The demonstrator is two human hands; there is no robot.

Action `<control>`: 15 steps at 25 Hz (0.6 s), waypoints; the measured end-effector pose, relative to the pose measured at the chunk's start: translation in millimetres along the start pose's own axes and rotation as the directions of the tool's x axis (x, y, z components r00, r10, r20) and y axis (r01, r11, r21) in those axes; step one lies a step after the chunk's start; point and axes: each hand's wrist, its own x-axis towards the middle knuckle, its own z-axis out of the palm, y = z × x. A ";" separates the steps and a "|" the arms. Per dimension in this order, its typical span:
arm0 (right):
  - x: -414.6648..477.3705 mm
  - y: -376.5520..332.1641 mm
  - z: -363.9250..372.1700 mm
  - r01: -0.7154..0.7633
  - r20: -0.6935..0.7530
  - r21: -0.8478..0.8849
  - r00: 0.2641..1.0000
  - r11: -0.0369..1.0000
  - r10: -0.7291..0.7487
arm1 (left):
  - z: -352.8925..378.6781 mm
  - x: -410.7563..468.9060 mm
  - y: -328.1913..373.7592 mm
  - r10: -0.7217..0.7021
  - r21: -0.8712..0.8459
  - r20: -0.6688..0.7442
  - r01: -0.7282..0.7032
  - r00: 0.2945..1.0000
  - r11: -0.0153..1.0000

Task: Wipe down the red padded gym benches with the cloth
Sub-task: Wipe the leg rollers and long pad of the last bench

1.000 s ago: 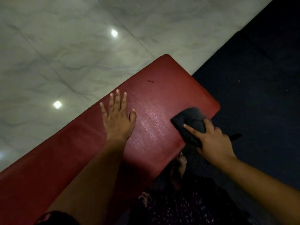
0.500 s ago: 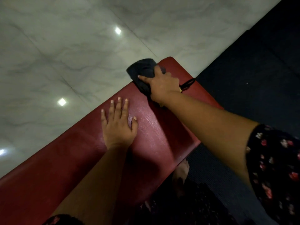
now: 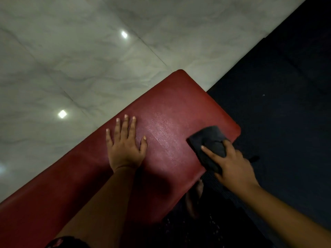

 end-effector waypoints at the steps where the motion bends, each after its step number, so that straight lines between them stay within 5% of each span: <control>1: -5.1 16.3 2.6 0.018 -0.013 -0.044 1.000 0.999 -0.019 | 0.0 -0.1 -0.1 0.001 0.004 -0.002 -0.001 1.000 1.000; 6: 48.6 48.3 -28.8 -0.047 -0.048 -0.099 0.998 0.994 0.042 | 1.9 0.0 0.4 0.000 0.043 -0.024 0.001 1.000 0.999; 13: 197.8 -62.4 -97.9 0.162 -0.078 -0.160 0.981 0.974 -0.176 | 2.9 0.3 0.2 -0.013 0.085 0.002 0.013 1.000 0.996; 15: 221.9 -71.5 -108.1 0.126 -0.065 -0.126 0.989 0.984 -0.135 | 3.3 -1.0 0.4 -0.016 0.075 0.003 0.016 1.000 0.997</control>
